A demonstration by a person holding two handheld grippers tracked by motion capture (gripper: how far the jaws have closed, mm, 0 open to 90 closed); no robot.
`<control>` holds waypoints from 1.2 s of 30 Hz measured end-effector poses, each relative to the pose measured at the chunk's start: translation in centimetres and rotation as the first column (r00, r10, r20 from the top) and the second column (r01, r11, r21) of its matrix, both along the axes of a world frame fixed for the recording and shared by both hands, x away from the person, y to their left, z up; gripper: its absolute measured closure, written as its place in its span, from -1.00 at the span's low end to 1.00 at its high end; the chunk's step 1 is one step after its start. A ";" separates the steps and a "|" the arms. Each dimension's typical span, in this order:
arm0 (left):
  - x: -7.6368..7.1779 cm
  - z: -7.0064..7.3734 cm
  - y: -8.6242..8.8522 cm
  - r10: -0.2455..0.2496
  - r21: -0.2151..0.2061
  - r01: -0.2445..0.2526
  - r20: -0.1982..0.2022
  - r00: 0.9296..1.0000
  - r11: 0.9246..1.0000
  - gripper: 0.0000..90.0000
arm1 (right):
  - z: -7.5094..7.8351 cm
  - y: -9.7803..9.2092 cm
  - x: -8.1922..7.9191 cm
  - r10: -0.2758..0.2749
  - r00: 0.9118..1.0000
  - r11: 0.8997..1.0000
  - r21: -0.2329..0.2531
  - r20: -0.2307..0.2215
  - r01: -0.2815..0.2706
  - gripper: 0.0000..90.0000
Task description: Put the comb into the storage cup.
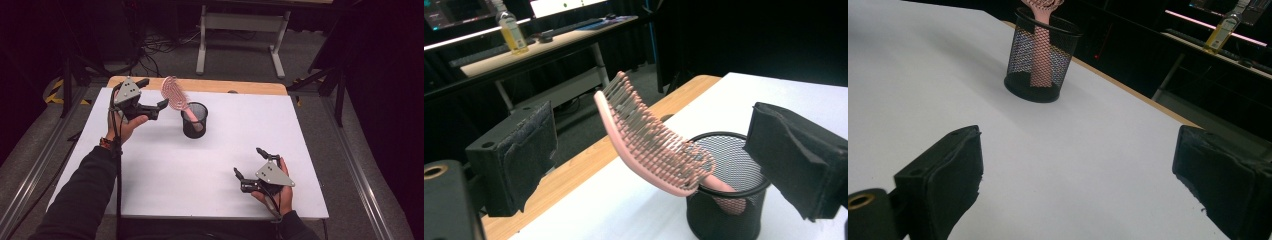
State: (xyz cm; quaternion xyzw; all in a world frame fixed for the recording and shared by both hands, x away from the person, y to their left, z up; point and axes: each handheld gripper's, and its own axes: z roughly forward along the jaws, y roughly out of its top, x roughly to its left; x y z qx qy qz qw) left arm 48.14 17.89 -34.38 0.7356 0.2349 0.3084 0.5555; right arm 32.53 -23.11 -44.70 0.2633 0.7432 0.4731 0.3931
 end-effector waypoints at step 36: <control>-3.6 -0.5 -0.1 -0.085 0.044 0.084 0.027 0.996 0.995 -0.83 | 0.2 -0.3 0.1 -0.009 1.000 1.000 0.004 0.007 0.009 -0.84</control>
